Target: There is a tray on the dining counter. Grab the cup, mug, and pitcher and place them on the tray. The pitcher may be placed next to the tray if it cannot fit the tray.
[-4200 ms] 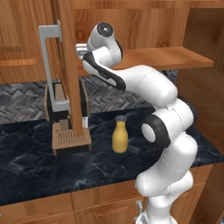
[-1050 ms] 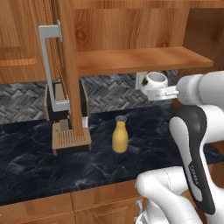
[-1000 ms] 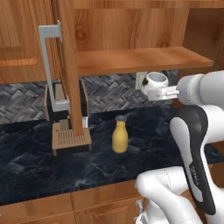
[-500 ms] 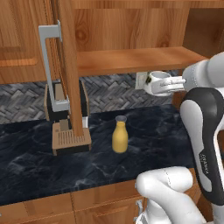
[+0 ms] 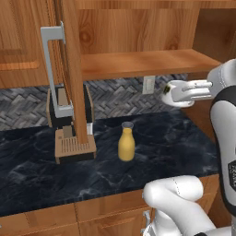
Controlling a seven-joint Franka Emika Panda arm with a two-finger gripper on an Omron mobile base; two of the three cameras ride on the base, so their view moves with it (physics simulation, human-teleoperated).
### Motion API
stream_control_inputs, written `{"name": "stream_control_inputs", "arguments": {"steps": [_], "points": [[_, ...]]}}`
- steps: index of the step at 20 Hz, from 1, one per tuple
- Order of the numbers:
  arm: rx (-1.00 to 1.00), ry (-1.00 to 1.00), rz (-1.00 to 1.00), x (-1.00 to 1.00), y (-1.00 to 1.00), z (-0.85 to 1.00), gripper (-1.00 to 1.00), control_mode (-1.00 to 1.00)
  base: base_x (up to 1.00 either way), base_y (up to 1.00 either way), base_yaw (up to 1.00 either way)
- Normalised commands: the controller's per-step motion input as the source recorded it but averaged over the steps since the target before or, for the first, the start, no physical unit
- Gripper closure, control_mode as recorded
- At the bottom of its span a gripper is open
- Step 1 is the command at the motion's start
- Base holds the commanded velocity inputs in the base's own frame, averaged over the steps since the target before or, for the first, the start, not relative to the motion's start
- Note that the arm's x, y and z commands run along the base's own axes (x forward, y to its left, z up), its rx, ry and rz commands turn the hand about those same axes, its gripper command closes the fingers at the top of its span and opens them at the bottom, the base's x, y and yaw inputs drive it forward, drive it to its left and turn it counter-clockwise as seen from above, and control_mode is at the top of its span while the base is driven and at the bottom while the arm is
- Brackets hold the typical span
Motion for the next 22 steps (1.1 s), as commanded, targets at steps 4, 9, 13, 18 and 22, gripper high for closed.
{"name": "stream_control_inputs", "arguments": {"steps": [4,9,13,18,22], "points": [[-0.01,0.02,-0.05,-0.18,0.00,0.00,1.00,-1.00,0.00,0.00,0.00],[-0.01,0.00,-0.01,-0.04,0.00,0.00,1.00,-1.00,0.00,0.00,0.00],[0.00,0.00,0.00,0.00,0.00,0.00,1.00,1.00,-0.40,-0.09,-0.06],[0.00,0.00,0.00,0.00,0.00,0.00,1.00,1.00,-0.84,-0.33,-0.32],[0.00,0.00,0.00,0.00,0.00,0.00,1.00,1.00,-0.70,-0.11,-0.52]]}}
